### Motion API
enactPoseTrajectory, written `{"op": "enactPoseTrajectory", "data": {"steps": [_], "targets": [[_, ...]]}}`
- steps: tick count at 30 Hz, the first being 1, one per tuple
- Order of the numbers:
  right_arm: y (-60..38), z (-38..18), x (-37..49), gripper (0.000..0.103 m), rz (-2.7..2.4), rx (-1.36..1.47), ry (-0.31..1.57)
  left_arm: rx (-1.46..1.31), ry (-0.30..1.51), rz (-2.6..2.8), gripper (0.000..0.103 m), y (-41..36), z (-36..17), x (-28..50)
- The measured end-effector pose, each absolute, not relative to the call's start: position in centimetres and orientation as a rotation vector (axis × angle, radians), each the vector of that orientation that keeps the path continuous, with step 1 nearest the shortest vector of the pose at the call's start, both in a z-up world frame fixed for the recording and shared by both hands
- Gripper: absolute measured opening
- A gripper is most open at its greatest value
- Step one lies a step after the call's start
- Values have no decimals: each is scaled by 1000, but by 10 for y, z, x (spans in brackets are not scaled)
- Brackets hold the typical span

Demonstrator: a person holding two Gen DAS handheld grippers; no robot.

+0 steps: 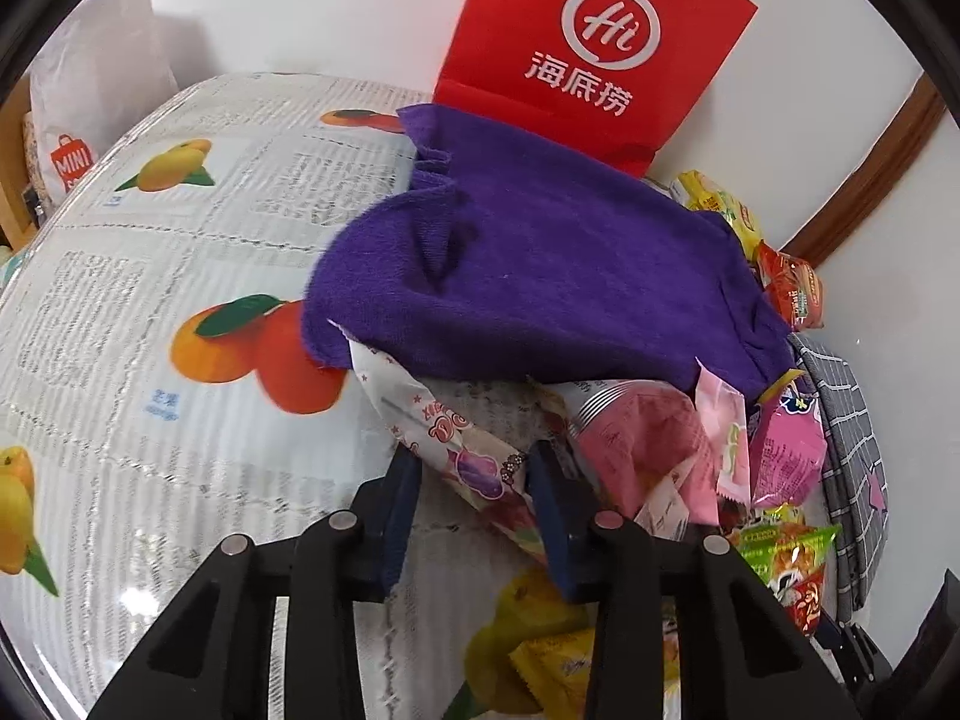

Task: Organize snacks
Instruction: 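Lift the red packet with the right tool while the left tool grasps the pink-white candy stick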

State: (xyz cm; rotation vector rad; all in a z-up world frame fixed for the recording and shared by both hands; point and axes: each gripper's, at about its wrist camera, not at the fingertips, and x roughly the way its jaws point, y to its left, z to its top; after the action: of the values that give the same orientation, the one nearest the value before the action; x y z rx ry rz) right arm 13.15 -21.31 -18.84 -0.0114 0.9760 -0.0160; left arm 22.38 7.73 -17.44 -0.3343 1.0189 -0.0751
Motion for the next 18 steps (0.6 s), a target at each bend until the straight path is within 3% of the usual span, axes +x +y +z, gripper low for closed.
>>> {"op": "enactPoseTrajectory", "data": {"steps": [9, 15, 18], "targets": [[-205, -186, 125, 42, -29, -17, 987, -371, 1061, -23, 33, 129, -172, 189], [-204, -186, 121, 43, -19, -9, 996, -433, 1091, -53, 38, 145, -173, 175], [-204, -185, 119, 43, -13, -10, 1002, -415, 1104, -28, 59, 142, -171, 166]]}}
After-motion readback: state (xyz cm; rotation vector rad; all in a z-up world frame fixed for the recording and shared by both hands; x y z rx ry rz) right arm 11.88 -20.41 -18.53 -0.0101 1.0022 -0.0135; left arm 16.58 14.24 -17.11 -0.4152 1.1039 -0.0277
